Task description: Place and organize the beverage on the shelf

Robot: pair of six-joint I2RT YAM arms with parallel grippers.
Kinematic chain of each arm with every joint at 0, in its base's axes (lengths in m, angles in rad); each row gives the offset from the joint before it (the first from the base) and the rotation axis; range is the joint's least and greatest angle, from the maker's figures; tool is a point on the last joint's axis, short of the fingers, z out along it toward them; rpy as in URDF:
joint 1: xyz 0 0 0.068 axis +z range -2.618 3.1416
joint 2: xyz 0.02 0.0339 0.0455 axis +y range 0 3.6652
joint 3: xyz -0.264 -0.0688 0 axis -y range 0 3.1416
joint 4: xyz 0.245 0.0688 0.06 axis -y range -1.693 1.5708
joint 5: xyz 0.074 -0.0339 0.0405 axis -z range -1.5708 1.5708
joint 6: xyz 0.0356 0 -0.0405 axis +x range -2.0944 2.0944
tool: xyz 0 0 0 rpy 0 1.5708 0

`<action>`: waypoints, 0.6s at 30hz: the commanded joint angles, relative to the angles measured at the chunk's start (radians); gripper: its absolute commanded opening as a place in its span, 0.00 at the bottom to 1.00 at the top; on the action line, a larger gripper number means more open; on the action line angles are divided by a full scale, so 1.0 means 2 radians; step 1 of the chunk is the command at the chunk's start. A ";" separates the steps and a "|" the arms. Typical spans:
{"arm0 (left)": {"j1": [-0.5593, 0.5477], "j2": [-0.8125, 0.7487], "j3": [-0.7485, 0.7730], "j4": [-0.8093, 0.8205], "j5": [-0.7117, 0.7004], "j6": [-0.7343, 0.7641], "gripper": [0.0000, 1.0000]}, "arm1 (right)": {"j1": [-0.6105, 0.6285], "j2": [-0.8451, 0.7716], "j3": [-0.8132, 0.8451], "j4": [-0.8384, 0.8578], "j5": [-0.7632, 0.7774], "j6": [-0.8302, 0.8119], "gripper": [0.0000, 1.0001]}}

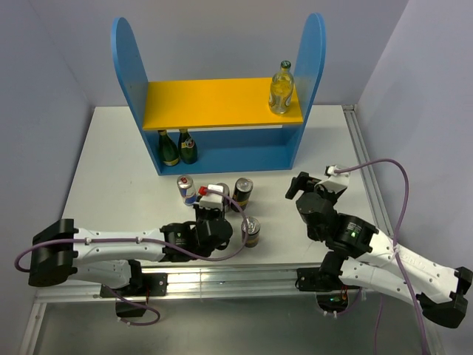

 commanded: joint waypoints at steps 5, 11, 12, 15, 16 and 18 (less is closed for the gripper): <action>-0.001 -0.050 0.125 -0.025 -0.015 0.086 0.00 | 0.002 -0.011 -0.009 0.020 0.019 0.003 0.86; 0.047 -0.031 0.231 -0.058 0.020 0.137 0.00 | 0.003 -0.017 -0.012 0.023 0.019 0.002 0.86; 0.055 -0.028 0.251 -0.055 0.027 0.148 0.00 | 0.002 -0.018 -0.012 0.023 0.020 0.002 0.86; 0.078 -0.028 0.282 -0.026 0.054 0.189 0.00 | 0.002 -0.023 -0.014 0.023 0.020 0.002 0.86; 0.085 -0.028 0.291 -0.017 0.090 0.197 0.00 | 0.003 -0.026 -0.015 0.023 0.019 0.002 0.86; 0.113 -0.019 0.331 -0.021 0.119 0.213 0.00 | 0.003 -0.030 -0.016 0.024 0.018 0.002 0.86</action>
